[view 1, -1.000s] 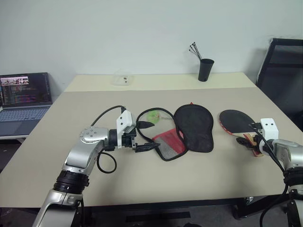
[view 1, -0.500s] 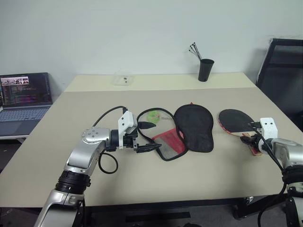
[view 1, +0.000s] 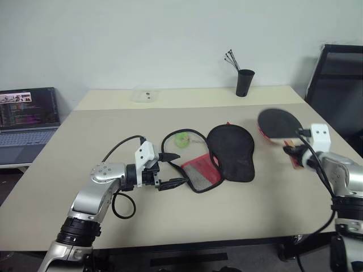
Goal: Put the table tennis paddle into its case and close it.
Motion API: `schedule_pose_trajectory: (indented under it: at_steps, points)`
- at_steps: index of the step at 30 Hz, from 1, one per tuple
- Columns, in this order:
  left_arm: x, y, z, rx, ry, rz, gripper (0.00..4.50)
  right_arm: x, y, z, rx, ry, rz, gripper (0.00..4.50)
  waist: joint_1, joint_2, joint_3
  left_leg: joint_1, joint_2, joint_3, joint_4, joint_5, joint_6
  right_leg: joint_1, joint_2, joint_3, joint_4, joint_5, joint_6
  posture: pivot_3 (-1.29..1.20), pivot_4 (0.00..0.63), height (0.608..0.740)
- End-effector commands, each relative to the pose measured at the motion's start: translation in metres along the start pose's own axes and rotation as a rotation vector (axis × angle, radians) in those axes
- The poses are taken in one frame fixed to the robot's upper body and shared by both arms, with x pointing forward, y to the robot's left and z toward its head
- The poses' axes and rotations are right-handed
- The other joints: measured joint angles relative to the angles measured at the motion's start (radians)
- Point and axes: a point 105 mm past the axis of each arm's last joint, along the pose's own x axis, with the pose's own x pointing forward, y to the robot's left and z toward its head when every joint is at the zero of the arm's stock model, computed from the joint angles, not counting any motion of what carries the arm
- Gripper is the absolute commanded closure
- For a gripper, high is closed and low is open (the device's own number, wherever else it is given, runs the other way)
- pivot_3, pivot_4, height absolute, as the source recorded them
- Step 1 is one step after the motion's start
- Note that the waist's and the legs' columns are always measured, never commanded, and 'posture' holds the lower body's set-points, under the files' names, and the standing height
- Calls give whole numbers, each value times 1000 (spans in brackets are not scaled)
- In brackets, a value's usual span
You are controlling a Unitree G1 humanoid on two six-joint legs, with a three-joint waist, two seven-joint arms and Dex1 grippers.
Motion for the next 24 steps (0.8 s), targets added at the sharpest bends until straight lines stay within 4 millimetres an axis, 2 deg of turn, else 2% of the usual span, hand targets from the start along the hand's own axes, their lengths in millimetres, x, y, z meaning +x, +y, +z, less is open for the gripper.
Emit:
schedule_pose_trajectory:
  at_steps: [1,6,9,13,17,24]
  points:
    - [-3,0,12,36,-31,12,0,-7,45,12,20,-54,88,3407,-2,0,0,0,0,0,0,0,0,0,0,0,0,0,0,0,150,740]
    - [0,0,12,35,-34,6,0,3,100,-8,77,-21,152,3407,-1,0,0,-1,-1,0,0,0,0,0,0,-1,0,0,0,0,150,740]
    - [1,0,12,36,-36,3,0,8,115,-14,90,-9,154,3407,-1,0,0,-2,-1,0,0,0,0,-1,-1,0,0,0,0,0,150,740]
    - [1,0,12,37,-35,5,0,17,121,-17,94,-2,145,3407,5,0,0,-3,-1,0,0,0,1,-1,-2,0,0,0,0,0,150,740]
    - [0,0,11,37,-34,12,0,26,115,-22,66,11,114,3407,6,0,0,-3,-2,0,0,0,1,-1,-1,0,0,0,0,0,150,740]
    - [-1,0,11,34,-33,20,0,29,118,-31,53,41,123,3407,5,0,0,-3,-2,1,0,0,1,-4,0,1,0,0,0,0,150,740]
